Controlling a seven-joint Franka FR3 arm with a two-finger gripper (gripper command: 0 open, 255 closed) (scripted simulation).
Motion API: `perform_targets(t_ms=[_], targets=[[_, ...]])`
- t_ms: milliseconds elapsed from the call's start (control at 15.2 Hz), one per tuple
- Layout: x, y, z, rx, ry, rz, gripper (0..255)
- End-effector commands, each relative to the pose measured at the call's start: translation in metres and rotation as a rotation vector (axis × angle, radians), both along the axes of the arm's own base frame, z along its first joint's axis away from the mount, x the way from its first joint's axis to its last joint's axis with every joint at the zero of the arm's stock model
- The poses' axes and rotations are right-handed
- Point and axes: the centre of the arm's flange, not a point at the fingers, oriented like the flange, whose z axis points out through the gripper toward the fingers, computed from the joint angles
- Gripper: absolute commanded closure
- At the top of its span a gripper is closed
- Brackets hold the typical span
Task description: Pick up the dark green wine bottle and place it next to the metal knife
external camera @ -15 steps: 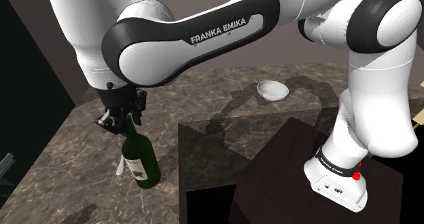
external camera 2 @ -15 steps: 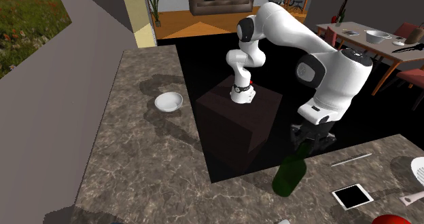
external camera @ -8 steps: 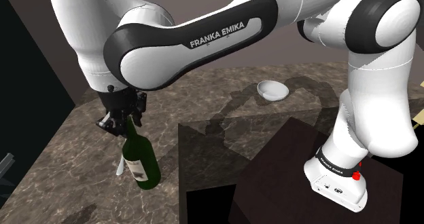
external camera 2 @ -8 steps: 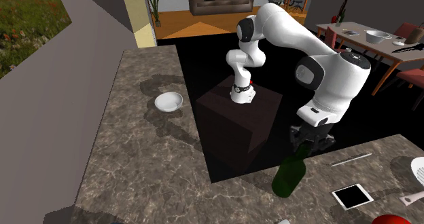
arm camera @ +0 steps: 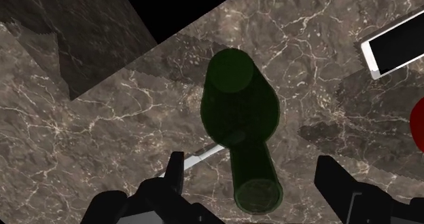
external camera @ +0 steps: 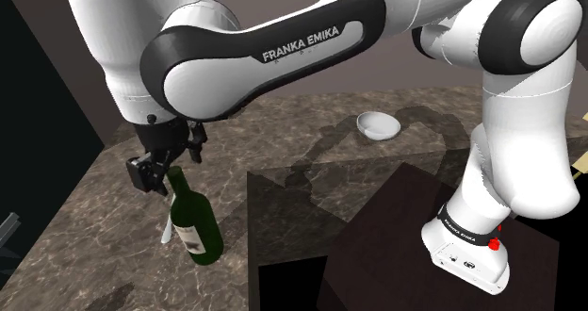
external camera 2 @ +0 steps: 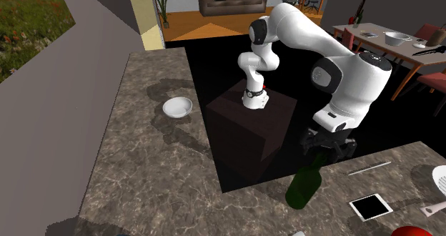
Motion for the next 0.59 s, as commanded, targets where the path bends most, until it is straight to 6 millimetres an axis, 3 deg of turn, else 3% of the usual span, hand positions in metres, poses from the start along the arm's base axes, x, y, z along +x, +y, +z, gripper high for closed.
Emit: perform_targets(t_ms=[0, 132, 528], targets=[[-0.004, 0.0, 0.021, 0.0, 0.0, 0.0, 0], [-0.007, 0.0, 0.044, 0.0, 0.0, 0.0, 0], [-0.007, 0.0, 0.044, 0.0, 0.0, 0.0, 0]])
